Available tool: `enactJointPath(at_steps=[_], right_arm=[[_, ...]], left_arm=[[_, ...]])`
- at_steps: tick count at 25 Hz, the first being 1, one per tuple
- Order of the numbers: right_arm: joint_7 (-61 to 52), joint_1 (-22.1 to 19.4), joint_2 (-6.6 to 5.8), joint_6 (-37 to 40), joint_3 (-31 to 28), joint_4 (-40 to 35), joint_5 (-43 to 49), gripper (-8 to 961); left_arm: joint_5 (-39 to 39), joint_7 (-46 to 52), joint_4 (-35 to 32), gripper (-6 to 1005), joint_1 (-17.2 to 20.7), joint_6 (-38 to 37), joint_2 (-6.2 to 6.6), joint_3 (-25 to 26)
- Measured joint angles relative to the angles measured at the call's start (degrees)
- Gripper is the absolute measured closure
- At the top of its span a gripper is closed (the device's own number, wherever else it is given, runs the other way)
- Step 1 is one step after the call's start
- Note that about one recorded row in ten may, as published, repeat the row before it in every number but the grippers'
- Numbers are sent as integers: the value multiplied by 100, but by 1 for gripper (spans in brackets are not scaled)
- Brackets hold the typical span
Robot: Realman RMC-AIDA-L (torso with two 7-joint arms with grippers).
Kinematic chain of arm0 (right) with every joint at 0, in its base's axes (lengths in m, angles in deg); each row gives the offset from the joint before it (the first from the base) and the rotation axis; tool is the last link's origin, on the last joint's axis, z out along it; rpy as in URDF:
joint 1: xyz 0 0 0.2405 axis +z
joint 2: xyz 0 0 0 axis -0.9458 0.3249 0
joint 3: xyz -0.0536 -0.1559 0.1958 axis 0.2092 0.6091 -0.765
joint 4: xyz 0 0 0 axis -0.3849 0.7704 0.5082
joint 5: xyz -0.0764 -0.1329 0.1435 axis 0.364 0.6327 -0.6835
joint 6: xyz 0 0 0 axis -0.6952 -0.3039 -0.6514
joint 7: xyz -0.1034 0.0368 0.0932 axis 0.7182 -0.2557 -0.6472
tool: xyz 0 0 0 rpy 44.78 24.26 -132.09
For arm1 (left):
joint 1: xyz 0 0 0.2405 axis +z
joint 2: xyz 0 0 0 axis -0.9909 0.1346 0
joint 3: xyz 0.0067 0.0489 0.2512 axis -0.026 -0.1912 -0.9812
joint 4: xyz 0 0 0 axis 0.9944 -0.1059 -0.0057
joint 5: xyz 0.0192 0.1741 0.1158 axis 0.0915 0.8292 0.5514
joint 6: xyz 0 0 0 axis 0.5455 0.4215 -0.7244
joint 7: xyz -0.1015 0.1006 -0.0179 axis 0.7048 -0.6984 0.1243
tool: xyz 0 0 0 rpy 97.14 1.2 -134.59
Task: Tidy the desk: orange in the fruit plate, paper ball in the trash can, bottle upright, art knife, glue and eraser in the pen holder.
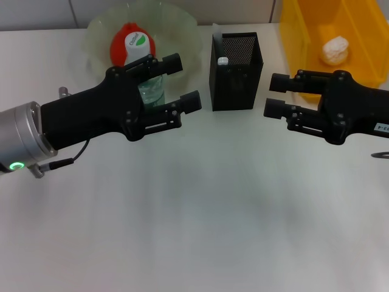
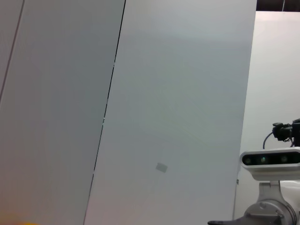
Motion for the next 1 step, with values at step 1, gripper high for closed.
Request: enactJointPath(at_steps=[1], right_arm=[[38,22,2,0,-1,86,-9,442]], left_arm=[[4,0,30,186,-3,0,-12,0]])
